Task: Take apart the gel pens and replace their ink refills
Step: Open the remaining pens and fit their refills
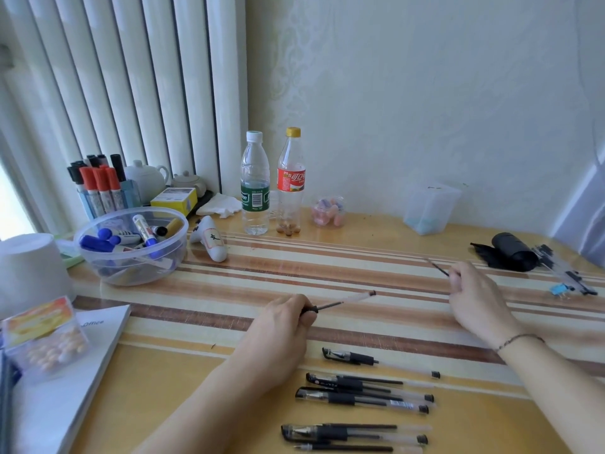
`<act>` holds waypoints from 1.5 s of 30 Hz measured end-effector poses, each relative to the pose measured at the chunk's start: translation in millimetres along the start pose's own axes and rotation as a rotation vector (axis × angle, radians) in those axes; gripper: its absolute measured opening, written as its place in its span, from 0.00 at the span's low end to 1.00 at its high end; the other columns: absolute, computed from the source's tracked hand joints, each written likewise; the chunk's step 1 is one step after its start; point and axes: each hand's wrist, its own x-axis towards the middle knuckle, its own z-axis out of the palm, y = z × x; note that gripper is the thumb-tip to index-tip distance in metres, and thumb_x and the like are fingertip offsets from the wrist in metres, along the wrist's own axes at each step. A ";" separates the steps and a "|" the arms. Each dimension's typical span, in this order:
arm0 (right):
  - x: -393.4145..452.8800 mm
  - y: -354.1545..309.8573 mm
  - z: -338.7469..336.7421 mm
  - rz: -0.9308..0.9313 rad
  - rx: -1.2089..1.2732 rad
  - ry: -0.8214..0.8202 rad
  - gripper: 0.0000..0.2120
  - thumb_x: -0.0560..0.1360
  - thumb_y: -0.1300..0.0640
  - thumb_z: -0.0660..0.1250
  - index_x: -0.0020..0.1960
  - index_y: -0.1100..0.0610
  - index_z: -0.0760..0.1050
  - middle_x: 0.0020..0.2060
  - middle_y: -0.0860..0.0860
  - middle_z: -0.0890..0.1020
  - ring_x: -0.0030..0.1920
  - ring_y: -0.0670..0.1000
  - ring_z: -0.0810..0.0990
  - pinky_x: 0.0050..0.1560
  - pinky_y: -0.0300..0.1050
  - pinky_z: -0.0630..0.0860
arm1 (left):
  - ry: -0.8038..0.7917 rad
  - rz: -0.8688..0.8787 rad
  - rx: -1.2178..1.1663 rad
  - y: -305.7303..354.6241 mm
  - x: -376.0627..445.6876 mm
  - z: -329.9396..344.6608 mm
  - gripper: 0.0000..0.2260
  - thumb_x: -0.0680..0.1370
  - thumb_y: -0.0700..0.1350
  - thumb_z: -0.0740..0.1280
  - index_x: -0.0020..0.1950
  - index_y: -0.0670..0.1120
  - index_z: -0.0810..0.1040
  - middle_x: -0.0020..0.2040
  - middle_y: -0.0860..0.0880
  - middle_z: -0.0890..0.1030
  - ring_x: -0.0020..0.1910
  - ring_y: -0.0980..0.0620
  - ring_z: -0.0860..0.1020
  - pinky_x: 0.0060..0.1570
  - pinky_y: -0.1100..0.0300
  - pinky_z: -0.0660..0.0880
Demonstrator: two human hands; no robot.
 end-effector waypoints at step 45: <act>-102.5 -47.4 -20.0 -0.380 0.715 -0.228 0.24 0.74 0.40 0.64 0.29 0.57 0.76 0.20 0.51 0.71 0.22 0.43 0.66 0.32 0.42 0.70 | 0.029 0.335 -0.111 21.9 -8.7 -12.2 0.15 0.82 0.52 0.55 0.37 0.47 0.68 0.30 0.51 0.69 0.31 0.49 0.69 0.30 0.48 0.69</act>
